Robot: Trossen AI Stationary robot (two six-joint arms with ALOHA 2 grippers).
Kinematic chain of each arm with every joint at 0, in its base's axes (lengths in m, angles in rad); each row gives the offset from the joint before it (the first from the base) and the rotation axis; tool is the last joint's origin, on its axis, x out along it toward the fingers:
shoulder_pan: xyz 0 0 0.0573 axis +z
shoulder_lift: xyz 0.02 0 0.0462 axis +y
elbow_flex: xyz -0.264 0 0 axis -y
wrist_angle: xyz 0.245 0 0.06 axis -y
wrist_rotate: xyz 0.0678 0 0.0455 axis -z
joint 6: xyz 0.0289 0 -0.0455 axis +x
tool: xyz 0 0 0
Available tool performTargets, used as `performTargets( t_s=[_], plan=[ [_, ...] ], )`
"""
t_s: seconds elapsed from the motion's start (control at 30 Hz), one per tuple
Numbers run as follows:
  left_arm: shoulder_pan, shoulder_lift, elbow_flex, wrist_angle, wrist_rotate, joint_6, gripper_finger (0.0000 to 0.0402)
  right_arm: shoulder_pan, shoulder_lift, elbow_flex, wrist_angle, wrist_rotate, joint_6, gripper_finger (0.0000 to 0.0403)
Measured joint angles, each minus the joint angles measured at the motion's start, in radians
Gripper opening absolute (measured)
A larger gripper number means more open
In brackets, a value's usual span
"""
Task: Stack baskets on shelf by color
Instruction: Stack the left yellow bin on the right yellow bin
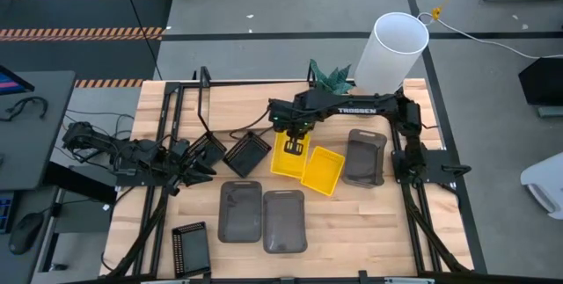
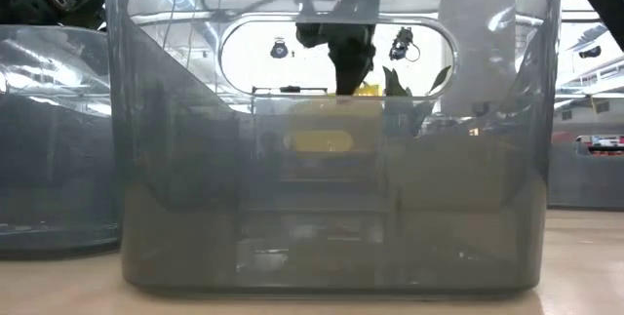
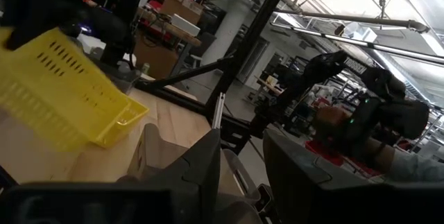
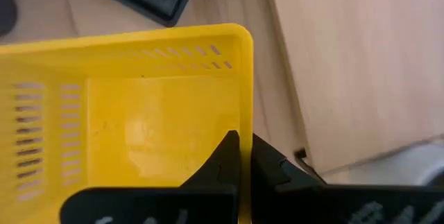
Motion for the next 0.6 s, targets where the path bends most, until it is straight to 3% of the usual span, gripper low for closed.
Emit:
performTargets(
  t_s=[0.43, 0.6],
  plan=[
    [0.0, 0.0, 0.0, 0.0, 0.0, 0.0, 0.0117, 0.098, -0.195, 0.0, -0.186, 0.1, 0.173, 0.0008],
    [0.0, 0.0, 0.0, 0.0, 0.0, 0.0, 0.0117, 0.141, -0.304, -0.139, -0.145, 0.122, 0.255, 0.0008]
  ],
)
